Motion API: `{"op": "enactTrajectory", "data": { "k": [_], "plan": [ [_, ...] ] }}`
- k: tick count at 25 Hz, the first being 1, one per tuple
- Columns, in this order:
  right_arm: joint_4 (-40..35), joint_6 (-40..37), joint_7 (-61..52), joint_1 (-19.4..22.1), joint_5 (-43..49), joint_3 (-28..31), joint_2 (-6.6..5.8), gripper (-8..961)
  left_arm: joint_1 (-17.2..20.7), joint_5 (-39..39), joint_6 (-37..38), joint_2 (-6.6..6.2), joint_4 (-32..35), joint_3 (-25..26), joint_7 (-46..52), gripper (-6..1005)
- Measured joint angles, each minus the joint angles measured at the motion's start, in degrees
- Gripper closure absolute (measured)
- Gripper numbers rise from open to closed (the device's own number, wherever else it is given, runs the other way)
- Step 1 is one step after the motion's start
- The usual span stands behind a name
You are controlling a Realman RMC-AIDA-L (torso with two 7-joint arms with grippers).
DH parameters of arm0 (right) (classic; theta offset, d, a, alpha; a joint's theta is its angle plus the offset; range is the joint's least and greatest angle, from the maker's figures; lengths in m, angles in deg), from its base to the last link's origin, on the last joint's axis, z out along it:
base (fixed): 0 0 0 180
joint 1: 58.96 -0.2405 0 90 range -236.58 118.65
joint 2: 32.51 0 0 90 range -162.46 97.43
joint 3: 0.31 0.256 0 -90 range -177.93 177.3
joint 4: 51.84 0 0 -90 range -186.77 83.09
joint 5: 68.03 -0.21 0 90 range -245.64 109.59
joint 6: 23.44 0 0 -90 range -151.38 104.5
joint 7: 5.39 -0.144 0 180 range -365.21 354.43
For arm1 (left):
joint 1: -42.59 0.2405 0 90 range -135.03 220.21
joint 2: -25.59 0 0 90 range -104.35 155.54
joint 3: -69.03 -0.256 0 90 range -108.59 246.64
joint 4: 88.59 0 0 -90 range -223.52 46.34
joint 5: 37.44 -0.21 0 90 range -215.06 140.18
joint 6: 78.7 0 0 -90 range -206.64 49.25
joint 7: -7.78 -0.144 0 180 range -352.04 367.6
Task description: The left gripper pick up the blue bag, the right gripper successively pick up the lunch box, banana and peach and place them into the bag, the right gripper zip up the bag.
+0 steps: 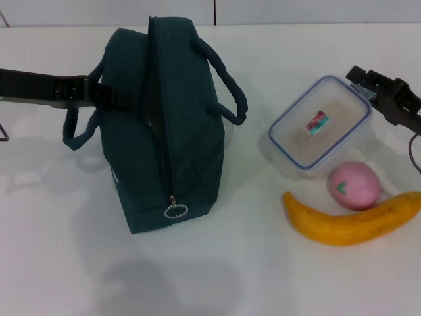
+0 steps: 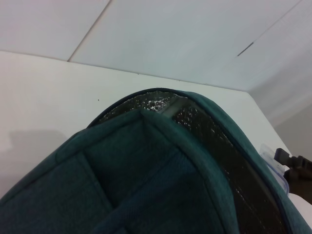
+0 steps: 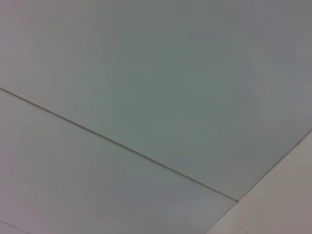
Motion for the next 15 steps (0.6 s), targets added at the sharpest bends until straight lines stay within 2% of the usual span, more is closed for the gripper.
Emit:
{"op": "enactTrajectory", "data": {
  "k": [2, 15],
  "plan": [
    [0.2, -0.3, 0.0, -0.1, -0.3, -0.2, 0.0, 621, 0.0, 0.0, 0.0, 0.0, 0.0, 0.0, 0.0, 964],
    [0.3, -2.0, 0.0, -0.2, -0.2, -0.3, 0.01, 731, -0.6, -0.2, 0.0, -0.17, -1.4, 0.0, -0.2, 964]
  ]
}}
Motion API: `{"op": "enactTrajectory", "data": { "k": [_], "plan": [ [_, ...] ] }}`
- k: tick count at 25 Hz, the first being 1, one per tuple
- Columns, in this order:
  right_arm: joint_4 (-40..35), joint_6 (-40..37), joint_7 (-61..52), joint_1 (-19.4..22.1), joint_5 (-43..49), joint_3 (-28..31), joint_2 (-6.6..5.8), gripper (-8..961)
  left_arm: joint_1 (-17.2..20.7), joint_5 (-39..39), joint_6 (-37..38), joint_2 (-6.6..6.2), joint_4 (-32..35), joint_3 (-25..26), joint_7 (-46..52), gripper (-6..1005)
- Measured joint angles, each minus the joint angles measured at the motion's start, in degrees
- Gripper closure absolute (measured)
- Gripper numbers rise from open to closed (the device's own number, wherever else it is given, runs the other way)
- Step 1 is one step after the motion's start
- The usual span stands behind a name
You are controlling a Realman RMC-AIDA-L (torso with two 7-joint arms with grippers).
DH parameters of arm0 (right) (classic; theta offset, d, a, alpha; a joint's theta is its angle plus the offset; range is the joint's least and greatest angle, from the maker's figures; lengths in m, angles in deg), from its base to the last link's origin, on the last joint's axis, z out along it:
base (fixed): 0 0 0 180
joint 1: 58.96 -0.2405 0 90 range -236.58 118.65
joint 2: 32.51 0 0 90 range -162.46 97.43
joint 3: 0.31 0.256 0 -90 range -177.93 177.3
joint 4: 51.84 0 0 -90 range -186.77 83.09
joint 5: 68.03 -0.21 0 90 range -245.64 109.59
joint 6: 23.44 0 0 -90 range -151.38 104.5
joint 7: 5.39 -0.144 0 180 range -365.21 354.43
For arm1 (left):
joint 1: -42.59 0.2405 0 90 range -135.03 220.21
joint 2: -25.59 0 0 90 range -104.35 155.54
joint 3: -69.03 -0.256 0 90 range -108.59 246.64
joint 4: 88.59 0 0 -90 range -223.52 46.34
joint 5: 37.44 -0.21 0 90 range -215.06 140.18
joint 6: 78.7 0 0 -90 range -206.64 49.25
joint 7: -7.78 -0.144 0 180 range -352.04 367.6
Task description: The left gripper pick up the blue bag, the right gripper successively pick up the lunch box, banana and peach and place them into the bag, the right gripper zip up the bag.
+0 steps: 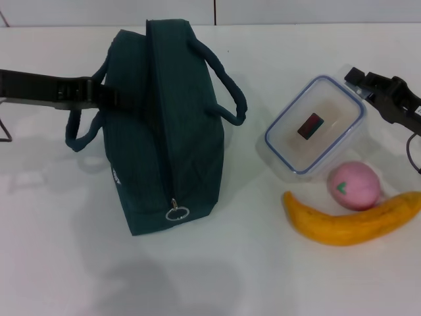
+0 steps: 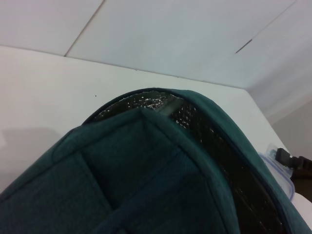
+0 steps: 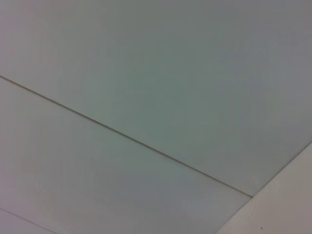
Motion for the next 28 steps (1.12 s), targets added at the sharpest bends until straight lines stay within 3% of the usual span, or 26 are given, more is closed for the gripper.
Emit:
{"op": "enactTrajectory", "data": {
  "k": [8, 21, 28],
  "plan": [
    [0.0, -1.1, 0.2, 0.1, -0.1, 0.1, 0.07, 865, 0.1, 0.0, 0.0, -0.01, 0.0, 0.0, 0.0, 963],
    [-0.8, -8.8, 0.5, 1.5, -7.6, 0.4, -0.32, 865, 0.1, 0.6, 1.7, 0.12, 0.2, 0.0, 0.2, 963],
    [-0.8, -16.8, -0.6, 1.7, -12.5, 0.4, -0.45, 865, 0.4, 5.9, 4.7, 0.32, 0.4, 0.0, 0.2, 963]
  ]
}}
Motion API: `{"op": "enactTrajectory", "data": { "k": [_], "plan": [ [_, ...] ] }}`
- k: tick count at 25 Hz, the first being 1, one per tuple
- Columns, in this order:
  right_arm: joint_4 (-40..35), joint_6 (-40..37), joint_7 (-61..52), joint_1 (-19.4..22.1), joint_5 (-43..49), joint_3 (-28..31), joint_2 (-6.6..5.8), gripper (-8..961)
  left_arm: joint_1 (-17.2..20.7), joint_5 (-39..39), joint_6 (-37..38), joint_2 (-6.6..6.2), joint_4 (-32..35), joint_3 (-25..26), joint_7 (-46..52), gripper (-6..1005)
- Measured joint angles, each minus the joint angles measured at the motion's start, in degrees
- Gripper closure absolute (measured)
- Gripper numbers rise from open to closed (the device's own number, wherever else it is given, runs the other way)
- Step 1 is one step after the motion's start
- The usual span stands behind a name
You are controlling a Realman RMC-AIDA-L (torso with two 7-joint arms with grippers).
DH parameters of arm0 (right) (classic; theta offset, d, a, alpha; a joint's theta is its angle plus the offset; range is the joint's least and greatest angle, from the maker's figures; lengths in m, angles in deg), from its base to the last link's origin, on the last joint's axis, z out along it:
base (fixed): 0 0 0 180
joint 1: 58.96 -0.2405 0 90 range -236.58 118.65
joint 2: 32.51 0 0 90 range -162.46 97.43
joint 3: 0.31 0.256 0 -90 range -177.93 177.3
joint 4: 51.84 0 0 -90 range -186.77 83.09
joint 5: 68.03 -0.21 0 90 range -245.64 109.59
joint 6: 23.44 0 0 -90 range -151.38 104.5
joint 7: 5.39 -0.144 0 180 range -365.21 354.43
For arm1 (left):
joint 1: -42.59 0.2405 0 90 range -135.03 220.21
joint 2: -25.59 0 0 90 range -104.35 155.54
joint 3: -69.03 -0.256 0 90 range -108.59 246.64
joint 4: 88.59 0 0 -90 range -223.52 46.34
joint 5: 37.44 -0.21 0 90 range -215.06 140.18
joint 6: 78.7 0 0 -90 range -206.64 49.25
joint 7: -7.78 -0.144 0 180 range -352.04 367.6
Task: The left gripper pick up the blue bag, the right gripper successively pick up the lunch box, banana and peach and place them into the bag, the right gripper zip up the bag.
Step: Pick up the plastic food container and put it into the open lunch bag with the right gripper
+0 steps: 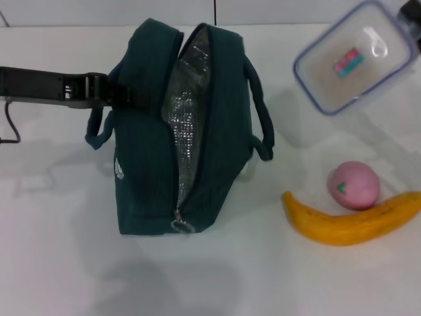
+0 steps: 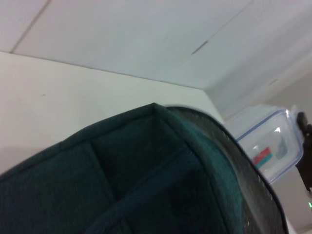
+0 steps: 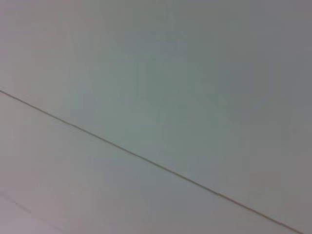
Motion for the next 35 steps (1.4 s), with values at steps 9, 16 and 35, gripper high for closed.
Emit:
{"op": "enactTrajectory", "data": {
  "k": [9, 16, 35],
  "plan": [
    [-0.2, -9.7, -4.3, -5.4, -3.6, -0.1, 0.28, 865, -0.3, 0.3, 0.5, 1.3, -0.2, -0.3, 0.3, 964],
    [0.6, -9.9, -4.5, -12.0, -3.7, -1.0, 0.6, 864, -1.0, 0.4, 0.3, 1.82, -0.3, -1.6, 0.1, 964],
    [1.3, 3.7, -3.3, -13.6, -3.3, -17.6, 0.88, 864, -3.5, 0.4, -0.8, 1.39, -6.2, 2.7, -2.2, 963]
  ]
}}
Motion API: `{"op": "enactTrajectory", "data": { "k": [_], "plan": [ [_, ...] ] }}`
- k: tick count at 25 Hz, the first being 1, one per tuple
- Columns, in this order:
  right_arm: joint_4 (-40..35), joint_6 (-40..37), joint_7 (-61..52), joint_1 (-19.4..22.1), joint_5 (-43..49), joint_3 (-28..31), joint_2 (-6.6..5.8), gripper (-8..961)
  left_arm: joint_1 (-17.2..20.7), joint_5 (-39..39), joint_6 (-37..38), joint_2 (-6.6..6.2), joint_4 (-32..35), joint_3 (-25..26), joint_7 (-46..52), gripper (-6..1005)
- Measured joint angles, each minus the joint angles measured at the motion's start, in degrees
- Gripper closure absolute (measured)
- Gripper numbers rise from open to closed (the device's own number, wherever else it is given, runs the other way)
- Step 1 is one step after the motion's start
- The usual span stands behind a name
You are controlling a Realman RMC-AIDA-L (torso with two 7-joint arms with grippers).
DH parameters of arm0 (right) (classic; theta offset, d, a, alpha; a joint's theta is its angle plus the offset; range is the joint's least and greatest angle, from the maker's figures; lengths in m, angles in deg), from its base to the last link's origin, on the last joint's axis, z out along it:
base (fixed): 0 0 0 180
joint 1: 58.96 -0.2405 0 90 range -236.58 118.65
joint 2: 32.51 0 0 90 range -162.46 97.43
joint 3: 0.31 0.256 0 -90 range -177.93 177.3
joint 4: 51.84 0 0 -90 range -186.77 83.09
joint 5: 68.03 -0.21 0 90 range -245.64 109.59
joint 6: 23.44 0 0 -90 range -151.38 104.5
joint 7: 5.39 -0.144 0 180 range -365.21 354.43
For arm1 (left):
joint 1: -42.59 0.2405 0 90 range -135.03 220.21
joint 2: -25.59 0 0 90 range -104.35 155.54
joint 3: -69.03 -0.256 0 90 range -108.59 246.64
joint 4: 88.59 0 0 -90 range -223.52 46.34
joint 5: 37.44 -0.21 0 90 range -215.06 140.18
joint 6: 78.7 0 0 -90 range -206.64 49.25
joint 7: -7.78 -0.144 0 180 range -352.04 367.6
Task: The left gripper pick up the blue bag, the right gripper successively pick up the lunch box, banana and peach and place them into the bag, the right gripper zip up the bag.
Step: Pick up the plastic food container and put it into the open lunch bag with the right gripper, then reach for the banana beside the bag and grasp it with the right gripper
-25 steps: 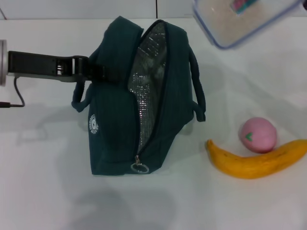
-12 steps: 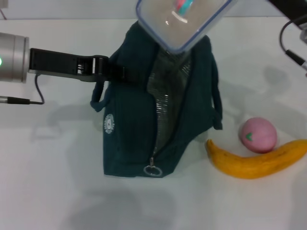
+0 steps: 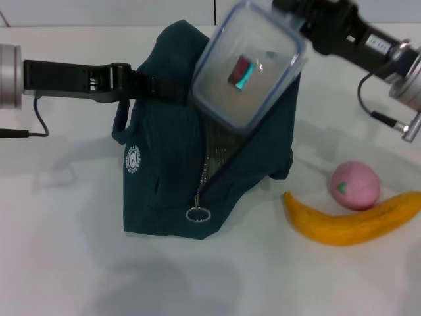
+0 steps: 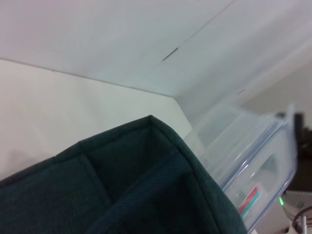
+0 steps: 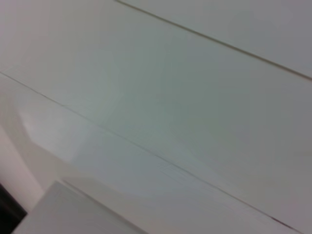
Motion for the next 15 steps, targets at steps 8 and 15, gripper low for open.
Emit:
{"op": "enactTrajectory", "data": {
  "k": [8, 15],
  "plan": [
    [-0.4, 2.6, -0.3, -1.4, -0.4, -3.4, 0.0, 864, -0.3, -0.1, 0.0, 0.22, 0.0, -0.4, 0.0, 964],
    [-3.0, 3.0, -0.4, -1.6, -0.6, -3.2, -0.02, 601, 0.2, -0.1, 0.0, 0.15, -1.6, -0.4, -0.1, 963]
  ]
}}
